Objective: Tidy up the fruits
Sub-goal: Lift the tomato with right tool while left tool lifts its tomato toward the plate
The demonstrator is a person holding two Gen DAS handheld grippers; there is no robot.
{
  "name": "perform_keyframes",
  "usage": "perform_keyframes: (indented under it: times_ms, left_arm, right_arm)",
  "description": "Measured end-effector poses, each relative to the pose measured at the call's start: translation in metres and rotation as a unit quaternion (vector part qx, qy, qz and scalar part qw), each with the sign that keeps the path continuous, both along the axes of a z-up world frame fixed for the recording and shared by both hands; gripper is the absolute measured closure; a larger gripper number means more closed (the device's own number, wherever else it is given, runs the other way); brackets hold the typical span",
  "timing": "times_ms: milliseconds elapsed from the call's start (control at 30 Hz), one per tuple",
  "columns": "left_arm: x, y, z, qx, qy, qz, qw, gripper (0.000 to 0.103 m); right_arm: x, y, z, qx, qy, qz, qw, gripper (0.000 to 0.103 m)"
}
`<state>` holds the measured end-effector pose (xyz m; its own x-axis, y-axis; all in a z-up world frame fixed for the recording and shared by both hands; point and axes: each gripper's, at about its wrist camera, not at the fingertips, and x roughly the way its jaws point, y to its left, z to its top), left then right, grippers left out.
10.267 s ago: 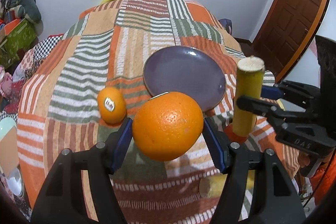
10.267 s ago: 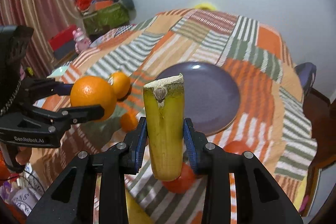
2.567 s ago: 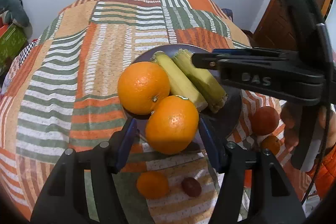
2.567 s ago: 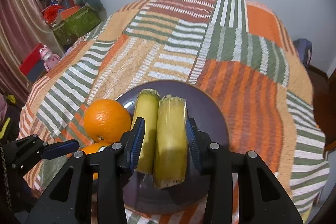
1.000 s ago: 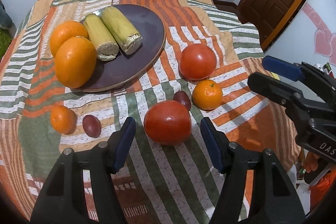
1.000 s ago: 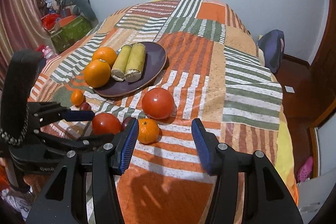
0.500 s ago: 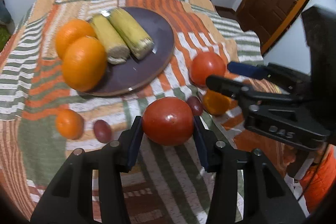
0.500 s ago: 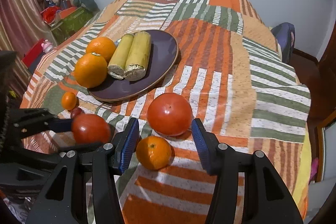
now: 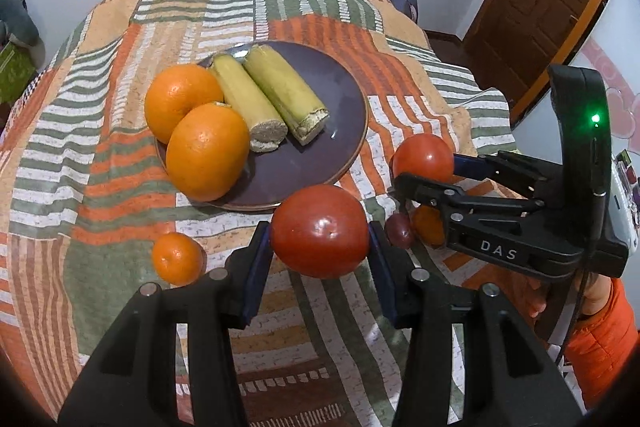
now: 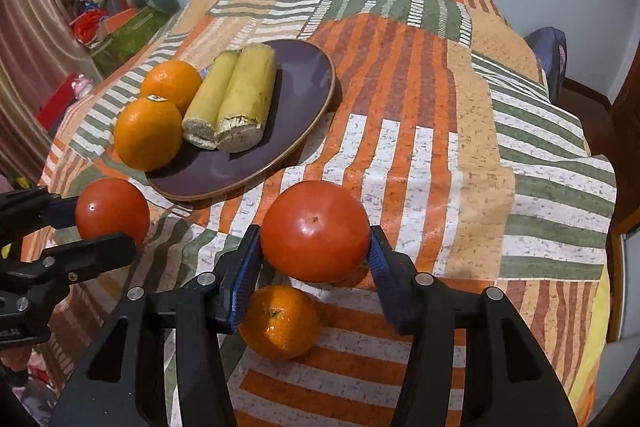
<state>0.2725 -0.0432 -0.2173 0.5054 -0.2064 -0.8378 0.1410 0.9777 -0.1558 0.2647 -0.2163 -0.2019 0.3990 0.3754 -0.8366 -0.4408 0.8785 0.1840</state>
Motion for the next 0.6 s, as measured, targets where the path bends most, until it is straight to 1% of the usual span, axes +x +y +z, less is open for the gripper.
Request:
perform_keyframes:
  times_ms: [167, 300, 600]
  left_arm:
    - [-0.001, -0.002, 0.012, 0.004, -0.017, -0.002, 0.9998, 0.056]
    - [0.001, 0.0, 0.023, 0.005, -0.031, 0.001, 0.9995, 0.056]
    - [0.017, 0.011, 0.059, 0.016, -0.075, 0.011, 0.997, 0.056]
  right_arm:
    - [-0.004, -0.006, 0.014, 0.01, -0.017, -0.005, 1.0, 0.055]
    - [-0.006, -0.007, 0.033, 0.014, -0.042, -0.007, 0.999, 0.055]
    - [0.005, -0.001, 0.069, 0.037, -0.084, -0.007, 0.996, 0.055]
